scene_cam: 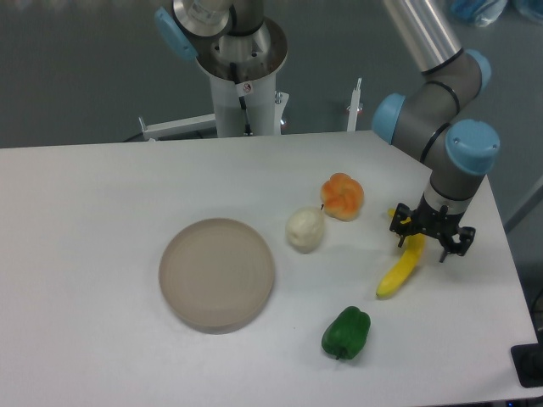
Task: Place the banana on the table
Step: 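Raise the open gripper away from the banana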
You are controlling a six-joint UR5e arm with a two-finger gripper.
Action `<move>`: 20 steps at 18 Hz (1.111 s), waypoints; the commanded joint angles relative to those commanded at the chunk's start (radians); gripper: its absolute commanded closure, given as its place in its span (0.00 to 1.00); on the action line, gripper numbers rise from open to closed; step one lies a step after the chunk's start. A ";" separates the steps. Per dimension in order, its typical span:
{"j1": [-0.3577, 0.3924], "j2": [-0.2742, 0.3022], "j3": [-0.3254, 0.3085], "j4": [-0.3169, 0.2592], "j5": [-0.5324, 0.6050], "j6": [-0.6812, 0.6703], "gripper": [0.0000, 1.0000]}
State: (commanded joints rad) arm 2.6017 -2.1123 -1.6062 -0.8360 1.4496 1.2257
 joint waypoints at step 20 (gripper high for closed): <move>-0.160 0.043 0.175 -0.005 0.120 0.074 0.00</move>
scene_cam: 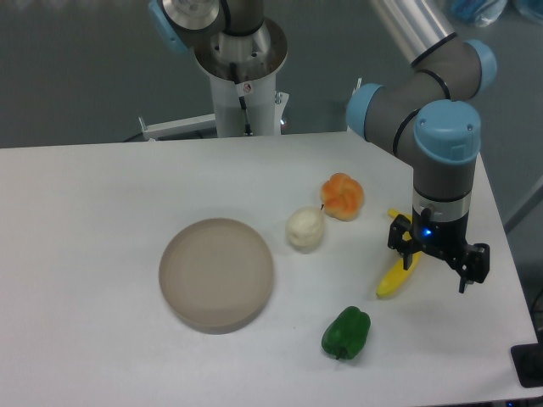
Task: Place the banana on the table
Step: 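Raise the open gripper away from the banana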
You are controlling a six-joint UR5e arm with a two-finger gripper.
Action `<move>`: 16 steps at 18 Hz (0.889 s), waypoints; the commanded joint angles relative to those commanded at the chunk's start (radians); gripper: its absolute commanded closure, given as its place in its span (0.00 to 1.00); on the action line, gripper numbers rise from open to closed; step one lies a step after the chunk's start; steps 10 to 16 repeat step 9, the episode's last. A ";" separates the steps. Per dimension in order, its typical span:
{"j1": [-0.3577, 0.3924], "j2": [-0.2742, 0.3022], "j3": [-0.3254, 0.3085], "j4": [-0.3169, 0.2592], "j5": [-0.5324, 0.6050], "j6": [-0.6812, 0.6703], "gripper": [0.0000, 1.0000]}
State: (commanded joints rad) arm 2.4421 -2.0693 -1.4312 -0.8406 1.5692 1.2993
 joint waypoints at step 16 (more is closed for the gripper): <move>-0.008 -0.009 0.011 0.005 0.008 0.000 0.00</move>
